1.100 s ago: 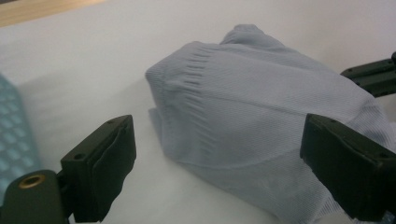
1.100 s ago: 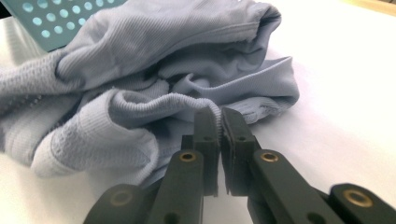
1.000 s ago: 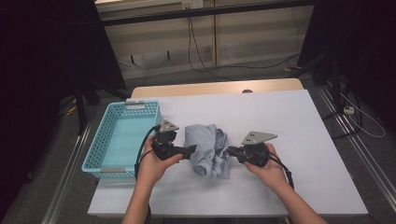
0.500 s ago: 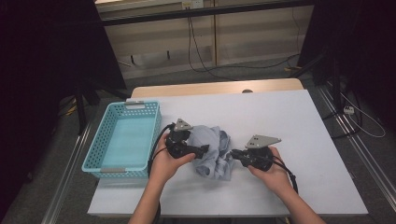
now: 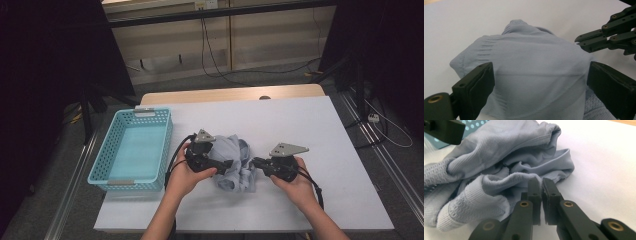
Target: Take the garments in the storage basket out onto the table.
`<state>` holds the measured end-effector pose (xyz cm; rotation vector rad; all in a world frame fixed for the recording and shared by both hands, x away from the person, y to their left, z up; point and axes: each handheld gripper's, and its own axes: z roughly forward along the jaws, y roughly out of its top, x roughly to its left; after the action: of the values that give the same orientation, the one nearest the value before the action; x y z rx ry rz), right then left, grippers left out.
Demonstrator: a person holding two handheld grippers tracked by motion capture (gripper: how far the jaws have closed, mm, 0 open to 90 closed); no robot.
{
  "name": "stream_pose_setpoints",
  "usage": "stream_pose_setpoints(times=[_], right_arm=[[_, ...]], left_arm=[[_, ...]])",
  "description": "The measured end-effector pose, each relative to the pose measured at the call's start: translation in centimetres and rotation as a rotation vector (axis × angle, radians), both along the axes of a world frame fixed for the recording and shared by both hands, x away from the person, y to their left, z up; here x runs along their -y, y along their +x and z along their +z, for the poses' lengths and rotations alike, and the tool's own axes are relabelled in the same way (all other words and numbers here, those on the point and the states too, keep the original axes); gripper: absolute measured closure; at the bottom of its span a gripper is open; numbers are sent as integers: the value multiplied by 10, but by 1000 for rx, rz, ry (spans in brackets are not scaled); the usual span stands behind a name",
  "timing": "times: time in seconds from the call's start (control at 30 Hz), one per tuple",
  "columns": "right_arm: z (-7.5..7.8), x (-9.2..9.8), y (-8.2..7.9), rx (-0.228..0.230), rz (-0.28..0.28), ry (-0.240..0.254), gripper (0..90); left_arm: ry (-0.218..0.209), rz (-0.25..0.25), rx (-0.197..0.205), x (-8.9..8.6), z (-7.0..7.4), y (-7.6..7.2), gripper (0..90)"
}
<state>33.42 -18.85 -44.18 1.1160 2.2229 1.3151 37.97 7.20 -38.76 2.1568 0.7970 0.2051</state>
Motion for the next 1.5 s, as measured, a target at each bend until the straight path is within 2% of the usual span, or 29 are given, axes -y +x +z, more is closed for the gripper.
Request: stream_pose_setpoints(times=[0.1,0.27,0.3,0.5,0.57,0.6,0.7,0.77,0.9,0.97,1.13,1.2,1.27,1.37,1.5], right_arm=[[0,-1,0,1,1,1,858],[1,-2,-1,4,5,-3,858],[1,-2,-1,2,5,-3,857],[1,-1,-1,5,6,-5,858],[1,-1,0,3,3,-7,858],[1,0,0,2,2,-5,858],[1,2,0,2,-10,-13,859],[2,5,0,9,-19,-16,861],[3,11,3,18,-46,-16,866],[5,16,5,24,-63,-16,867],[7,31,10,47,-125,-21,869],[6,38,12,55,-148,-37,869],[5,45,14,48,-171,-25,869],[3,50,16,51,-194,-39,869],[4,56,18,61,-220,-52,869]], left_arm=[[7,-9,-1,4,-2,-2,96],[51,2,34,8,-8,-2,166],[61,10,46,7,-8,-3,213],[35,41,37,0,-7,-1,464],[25,51,34,-3,-6,0,554],[4,47,30,-4,-6,0,593],[-18,36,-8,-6,-4,2,758],[-24,35,-29,-6,-4,2,806],[-43,40,-48,-9,-2,3,842],[-51,49,-41,-14,1,3,847],[-69,67,-56,-24,5,1,860],[-62,61,-62,-23,4,0,861],[-55,48,-67,-21,2,-1,863],[-39,38,-90,-18,-2,-2,873],[-22,28,-100,-16,-7,-3,877]])
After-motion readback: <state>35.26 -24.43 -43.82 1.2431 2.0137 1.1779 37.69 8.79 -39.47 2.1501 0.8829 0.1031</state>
